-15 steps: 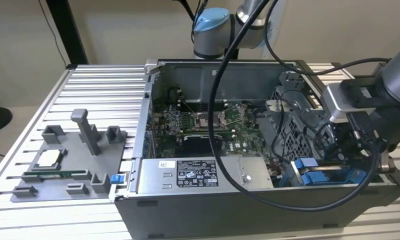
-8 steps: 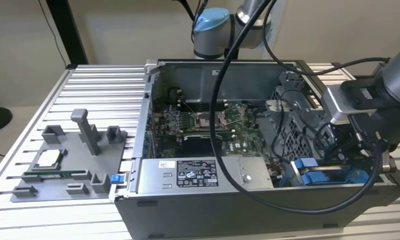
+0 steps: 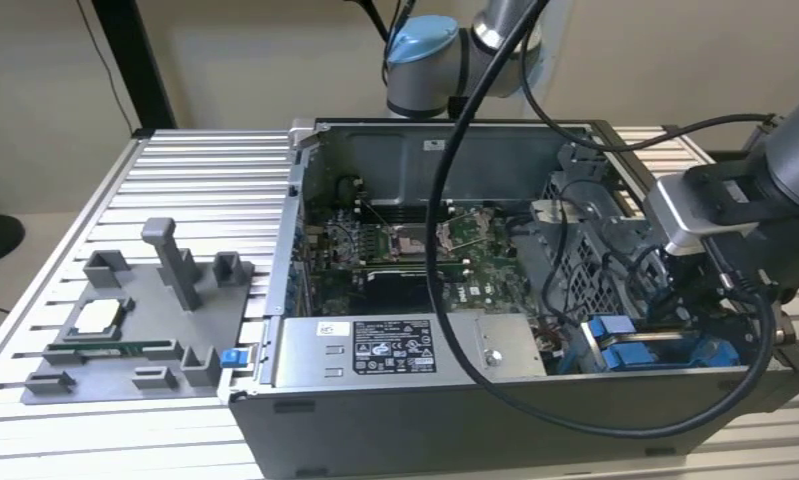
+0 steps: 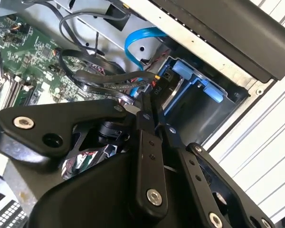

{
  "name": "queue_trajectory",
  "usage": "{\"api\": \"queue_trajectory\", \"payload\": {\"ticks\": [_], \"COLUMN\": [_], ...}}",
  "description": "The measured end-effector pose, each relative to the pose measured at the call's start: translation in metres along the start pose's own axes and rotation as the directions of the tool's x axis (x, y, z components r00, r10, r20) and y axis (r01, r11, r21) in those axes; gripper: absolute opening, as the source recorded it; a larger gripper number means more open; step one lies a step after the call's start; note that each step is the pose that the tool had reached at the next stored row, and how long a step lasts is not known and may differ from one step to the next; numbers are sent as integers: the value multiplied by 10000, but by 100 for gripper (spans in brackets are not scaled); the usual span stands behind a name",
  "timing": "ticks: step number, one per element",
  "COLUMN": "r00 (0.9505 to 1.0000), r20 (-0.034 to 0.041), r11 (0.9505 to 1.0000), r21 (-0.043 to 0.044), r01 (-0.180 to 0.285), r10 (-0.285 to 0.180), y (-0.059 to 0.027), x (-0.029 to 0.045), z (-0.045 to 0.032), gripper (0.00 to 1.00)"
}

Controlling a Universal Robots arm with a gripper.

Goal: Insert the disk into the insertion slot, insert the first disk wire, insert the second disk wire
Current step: 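Insert the second disk wire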

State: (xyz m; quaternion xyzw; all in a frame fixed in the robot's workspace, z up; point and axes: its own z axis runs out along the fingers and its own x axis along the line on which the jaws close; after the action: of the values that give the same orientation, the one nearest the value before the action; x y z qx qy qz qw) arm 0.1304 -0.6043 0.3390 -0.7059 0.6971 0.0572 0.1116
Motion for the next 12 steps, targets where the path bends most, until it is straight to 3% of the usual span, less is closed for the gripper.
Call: {"api": "queue_trajectory", "payload": {"ticks": [12], "r00": [9999], "r20": [16], "r11": [9999], "r21": [-21], "r01": [142], "r10": [-142], "y": [-8], "x": [17], "z": [-3], "gripper": [0]}}
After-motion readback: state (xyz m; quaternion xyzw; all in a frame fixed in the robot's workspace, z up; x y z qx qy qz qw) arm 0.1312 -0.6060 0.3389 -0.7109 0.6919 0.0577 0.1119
